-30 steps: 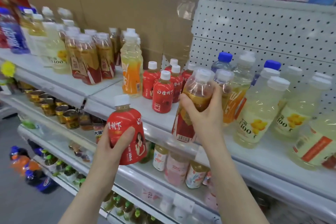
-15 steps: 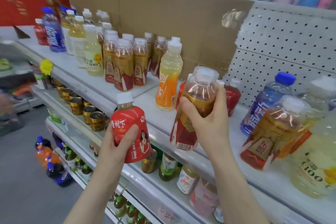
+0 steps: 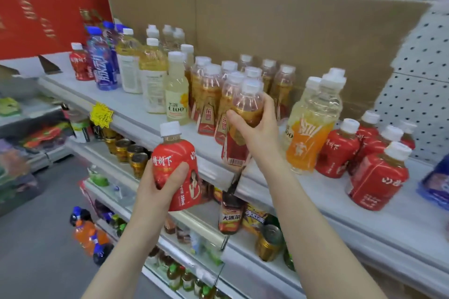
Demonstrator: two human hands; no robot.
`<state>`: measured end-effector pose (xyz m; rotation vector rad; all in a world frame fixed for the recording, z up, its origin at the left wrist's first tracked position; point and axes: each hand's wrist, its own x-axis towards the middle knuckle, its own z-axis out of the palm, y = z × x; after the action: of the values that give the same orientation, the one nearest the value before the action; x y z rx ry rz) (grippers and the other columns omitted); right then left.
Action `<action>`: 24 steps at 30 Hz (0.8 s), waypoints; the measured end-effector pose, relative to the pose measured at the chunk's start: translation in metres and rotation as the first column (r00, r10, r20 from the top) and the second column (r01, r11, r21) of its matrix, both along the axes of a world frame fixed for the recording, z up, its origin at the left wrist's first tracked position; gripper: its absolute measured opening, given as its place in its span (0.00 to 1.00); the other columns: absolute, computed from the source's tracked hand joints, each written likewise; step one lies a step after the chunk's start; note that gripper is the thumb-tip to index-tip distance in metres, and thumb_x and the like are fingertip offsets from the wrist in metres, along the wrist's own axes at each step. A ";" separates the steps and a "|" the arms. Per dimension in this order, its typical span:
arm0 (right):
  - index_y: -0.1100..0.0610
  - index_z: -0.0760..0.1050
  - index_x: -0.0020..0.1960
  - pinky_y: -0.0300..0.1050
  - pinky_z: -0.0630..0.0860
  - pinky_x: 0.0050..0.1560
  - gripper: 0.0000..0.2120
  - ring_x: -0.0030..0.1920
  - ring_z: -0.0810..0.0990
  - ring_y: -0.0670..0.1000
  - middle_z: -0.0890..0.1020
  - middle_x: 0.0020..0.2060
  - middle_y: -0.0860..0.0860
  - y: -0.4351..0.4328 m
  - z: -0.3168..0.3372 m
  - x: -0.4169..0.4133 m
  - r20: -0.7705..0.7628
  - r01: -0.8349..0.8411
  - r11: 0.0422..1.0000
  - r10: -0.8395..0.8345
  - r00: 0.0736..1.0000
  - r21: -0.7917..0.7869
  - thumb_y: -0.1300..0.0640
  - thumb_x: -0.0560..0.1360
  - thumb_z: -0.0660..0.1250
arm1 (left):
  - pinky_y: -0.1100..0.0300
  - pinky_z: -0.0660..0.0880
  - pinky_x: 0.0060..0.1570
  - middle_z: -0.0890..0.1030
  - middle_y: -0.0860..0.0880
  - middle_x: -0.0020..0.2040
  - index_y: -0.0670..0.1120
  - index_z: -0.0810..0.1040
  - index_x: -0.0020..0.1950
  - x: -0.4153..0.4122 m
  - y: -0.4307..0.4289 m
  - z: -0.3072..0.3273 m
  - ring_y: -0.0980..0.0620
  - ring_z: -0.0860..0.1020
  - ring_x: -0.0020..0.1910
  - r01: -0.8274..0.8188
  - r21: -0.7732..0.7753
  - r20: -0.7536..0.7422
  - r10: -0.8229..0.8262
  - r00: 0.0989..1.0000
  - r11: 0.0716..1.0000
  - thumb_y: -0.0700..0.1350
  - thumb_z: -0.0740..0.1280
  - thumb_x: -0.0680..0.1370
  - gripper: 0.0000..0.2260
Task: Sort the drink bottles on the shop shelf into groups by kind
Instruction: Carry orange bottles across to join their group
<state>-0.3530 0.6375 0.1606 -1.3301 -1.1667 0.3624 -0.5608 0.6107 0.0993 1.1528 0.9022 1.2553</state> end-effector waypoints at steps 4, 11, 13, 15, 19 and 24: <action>0.47 0.62 0.75 0.41 0.67 0.66 0.35 0.64 0.67 0.43 0.64 0.67 0.44 0.031 -0.006 -0.019 0.067 0.104 0.994 -0.102 0.993 -0.036 0.46 0.74 0.75 | 0.57 0.80 0.48 0.83 0.51 0.57 0.56 0.73 0.69 -0.015 0.029 -0.002 0.50 0.83 0.54 0.046 -0.006 0.015 -0.046 0.999 0.999 0.66 0.75 0.57 0.42; 0.47 0.59 0.76 0.41 0.65 0.63 0.36 0.64 0.67 0.45 0.63 0.70 0.49 0.065 -0.011 -0.024 0.063 0.226 0.974 -0.224 0.973 -0.031 0.47 0.74 0.75 | 0.56 0.79 0.51 0.82 0.51 0.58 0.57 0.71 0.69 -0.021 0.049 -0.008 0.50 0.82 0.56 0.124 -0.049 0.007 -0.124 0.992 0.991 0.67 0.75 0.55 0.44; 0.48 0.59 0.76 0.42 0.66 0.62 0.37 0.65 0.67 0.45 0.63 0.70 0.49 0.072 -0.009 -0.021 0.074 0.232 0.972 -0.229 0.971 -0.036 0.48 0.74 0.74 | 0.58 0.78 0.49 0.82 0.52 0.58 0.60 0.71 0.66 -0.021 0.049 -0.009 0.51 0.82 0.55 0.134 -0.052 0.014 -0.133 0.991 0.990 0.66 0.74 0.56 0.39; 0.49 0.57 0.77 0.42 0.66 0.62 0.38 0.65 0.66 0.45 0.63 0.71 0.50 0.079 -0.008 -0.017 0.087 0.237 0.970 -0.232 0.969 -0.048 0.48 0.75 0.74 | 0.59 0.78 0.48 0.82 0.52 0.58 0.62 0.71 0.64 -0.020 0.047 -0.008 0.52 0.82 0.55 0.140 -0.050 0.019 -0.139 0.990 0.989 0.66 0.73 0.56 0.37; 0.49 0.54 0.78 0.49 0.68 0.67 0.40 0.68 0.67 0.48 0.63 0.73 0.50 0.084 -0.004 -0.010 0.105 0.240 0.965 -0.229 0.968 -0.107 0.47 0.75 0.74 | 0.57 0.78 0.51 0.81 0.52 0.59 0.59 0.70 0.69 -0.018 0.045 -0.005 0.51 0.81 0.56 0.136 -0.038 -0.010 -0.136 0.991 0.990 0.66 0.73 0.56 0.42; 0.52 0.52 0.80 0.49 0.65 0.73 0.40 0.74 0.64 0.52 0.60 0.76 0.53 0.054 0.008 -0.016 0.303 0.335 0.926 -0.274 0.913 -0.173 0.46 0.77 0.70 | 0.52 0.79 0.55 0.80 0.53 0.59 0.64 0.69 0.64 -0.009 0.044 -0.004 0.53 0.80 0.56 0.167 0.005 -0.111 -0.165 0.980 0.986 0.66 0.74 0.56 0.38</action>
<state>-0.3687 0.6917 0.1681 -1.7765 -1.1411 0.0789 -0.5698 0.6543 0.0949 1.2921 0.8602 1.0728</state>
